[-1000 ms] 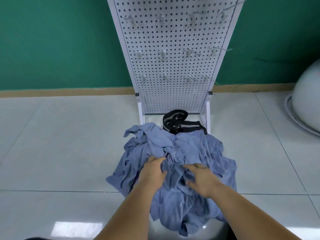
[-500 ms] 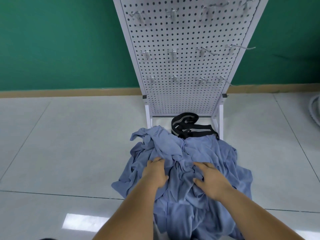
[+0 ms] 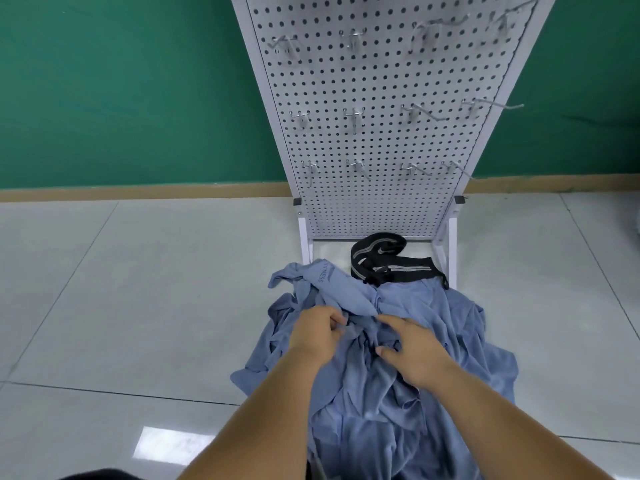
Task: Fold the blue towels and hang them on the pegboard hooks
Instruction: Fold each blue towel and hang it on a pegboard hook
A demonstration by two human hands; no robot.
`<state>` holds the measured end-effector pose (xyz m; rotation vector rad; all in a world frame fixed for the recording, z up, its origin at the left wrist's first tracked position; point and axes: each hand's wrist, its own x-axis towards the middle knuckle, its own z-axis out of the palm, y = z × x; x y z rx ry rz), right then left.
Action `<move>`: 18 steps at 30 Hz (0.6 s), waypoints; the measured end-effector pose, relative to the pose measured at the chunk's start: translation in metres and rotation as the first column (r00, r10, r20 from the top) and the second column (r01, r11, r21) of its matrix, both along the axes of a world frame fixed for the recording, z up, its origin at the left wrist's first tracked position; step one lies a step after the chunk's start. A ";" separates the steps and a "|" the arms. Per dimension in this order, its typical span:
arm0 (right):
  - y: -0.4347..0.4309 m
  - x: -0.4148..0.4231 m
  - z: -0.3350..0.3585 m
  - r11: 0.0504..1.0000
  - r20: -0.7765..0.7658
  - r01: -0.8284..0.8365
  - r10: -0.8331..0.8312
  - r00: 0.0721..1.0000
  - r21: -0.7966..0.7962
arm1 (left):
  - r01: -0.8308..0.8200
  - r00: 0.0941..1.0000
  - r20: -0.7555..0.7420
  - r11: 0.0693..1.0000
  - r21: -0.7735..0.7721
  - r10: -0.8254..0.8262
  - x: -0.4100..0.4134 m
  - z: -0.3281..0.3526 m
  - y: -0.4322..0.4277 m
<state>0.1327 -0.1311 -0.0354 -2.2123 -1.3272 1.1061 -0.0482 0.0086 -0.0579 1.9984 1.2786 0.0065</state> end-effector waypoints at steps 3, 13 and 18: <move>0.010 -0.005 0.014 0.993 -0.059 -0.098 0.102 0.993 0.063 | -0.014 0.990 0.137 0.995 -0.094 0.026 0.000 0.035 0.007; 0.039 -0.023 0.121 0.908 0.093 -0.092 0.059 0.994 0.408 | -0.003 0.916 0.395 0.989 -0.149 0.063 -0.016 0.192 0.020; 0.043 -0.015 0.220 0.880 0.125 -0.156 0.112 0.986 0.449 | -0.035 0.831 0.546 0.990 -0.133 0.103 -0.012 0.261 0.013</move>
